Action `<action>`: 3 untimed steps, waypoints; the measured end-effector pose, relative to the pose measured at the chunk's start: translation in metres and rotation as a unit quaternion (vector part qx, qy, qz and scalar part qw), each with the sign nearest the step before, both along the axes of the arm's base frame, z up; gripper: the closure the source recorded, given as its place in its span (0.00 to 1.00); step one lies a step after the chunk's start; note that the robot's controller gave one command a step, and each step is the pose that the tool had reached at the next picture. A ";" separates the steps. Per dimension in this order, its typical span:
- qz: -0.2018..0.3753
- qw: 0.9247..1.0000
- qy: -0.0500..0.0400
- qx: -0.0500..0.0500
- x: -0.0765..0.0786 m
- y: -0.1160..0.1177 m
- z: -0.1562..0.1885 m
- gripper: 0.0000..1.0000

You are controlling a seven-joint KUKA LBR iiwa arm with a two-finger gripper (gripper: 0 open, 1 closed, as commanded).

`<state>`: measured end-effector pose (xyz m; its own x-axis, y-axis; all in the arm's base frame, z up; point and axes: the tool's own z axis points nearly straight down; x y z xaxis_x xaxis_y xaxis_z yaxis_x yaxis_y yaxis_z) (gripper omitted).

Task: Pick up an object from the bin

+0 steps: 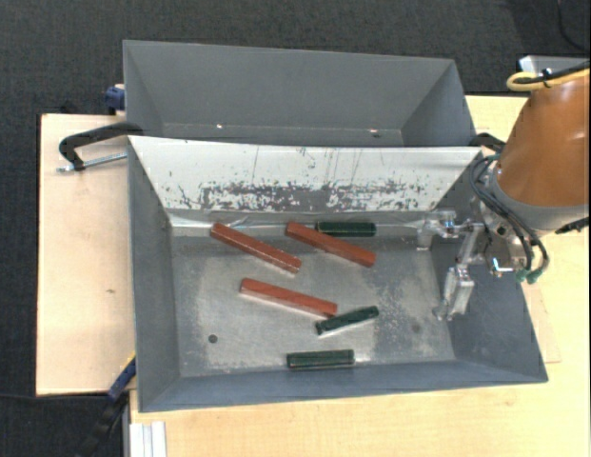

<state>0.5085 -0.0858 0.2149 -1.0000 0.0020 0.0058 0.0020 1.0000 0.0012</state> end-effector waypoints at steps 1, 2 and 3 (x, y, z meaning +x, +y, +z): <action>0.001 1.000 -0.004 -0.001 0.002 0.000 0.004 0.00; 0.029 1.000 -0.006 -0.001 -0.005 0.033 -0.064 0.00; 0.043 0.999 -0.003 0.000 -0.013 0.055 -0.074 0.00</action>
Offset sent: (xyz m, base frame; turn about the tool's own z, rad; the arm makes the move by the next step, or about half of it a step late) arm -0.0142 0.0702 -0.1449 -0.1238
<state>0.4960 -0.0305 0.1406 -0.9965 -0.0832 -0.0004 -0.0832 0.9965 0.0011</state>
